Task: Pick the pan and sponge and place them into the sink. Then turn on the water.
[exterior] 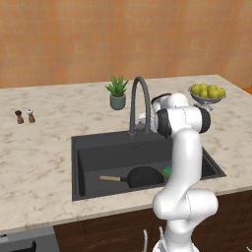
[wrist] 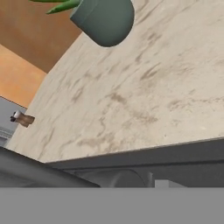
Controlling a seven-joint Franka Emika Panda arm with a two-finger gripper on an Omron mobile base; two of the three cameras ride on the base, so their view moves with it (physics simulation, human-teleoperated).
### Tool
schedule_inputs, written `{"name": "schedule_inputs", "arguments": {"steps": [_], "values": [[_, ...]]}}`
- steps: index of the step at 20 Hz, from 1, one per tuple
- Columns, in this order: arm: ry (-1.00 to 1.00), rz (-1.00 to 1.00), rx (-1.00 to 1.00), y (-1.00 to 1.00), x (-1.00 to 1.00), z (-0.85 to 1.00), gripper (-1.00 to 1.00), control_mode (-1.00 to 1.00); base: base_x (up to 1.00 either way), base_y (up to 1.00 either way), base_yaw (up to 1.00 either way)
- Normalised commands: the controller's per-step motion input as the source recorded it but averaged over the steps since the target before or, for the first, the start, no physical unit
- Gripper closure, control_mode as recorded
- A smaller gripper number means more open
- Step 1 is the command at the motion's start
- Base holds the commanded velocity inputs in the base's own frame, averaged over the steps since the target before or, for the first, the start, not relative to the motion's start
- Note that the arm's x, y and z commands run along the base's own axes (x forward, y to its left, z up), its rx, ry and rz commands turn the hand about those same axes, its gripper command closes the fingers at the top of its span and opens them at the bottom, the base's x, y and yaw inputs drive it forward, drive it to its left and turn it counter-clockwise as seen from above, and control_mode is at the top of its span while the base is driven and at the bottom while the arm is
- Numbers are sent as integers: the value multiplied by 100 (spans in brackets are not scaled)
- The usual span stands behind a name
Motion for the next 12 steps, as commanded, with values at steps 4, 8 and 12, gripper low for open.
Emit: {"name": "schedule_inputs", "arguments": {"steps": [4,8,12], "values": [[1,-19,17,0,0,-1,100,-100,0,0,0],[8,-31,22,0,1,0,100,-100,0,0,0],[28,-17,23,-3,20,4,100,-100,0,0,0]]}}
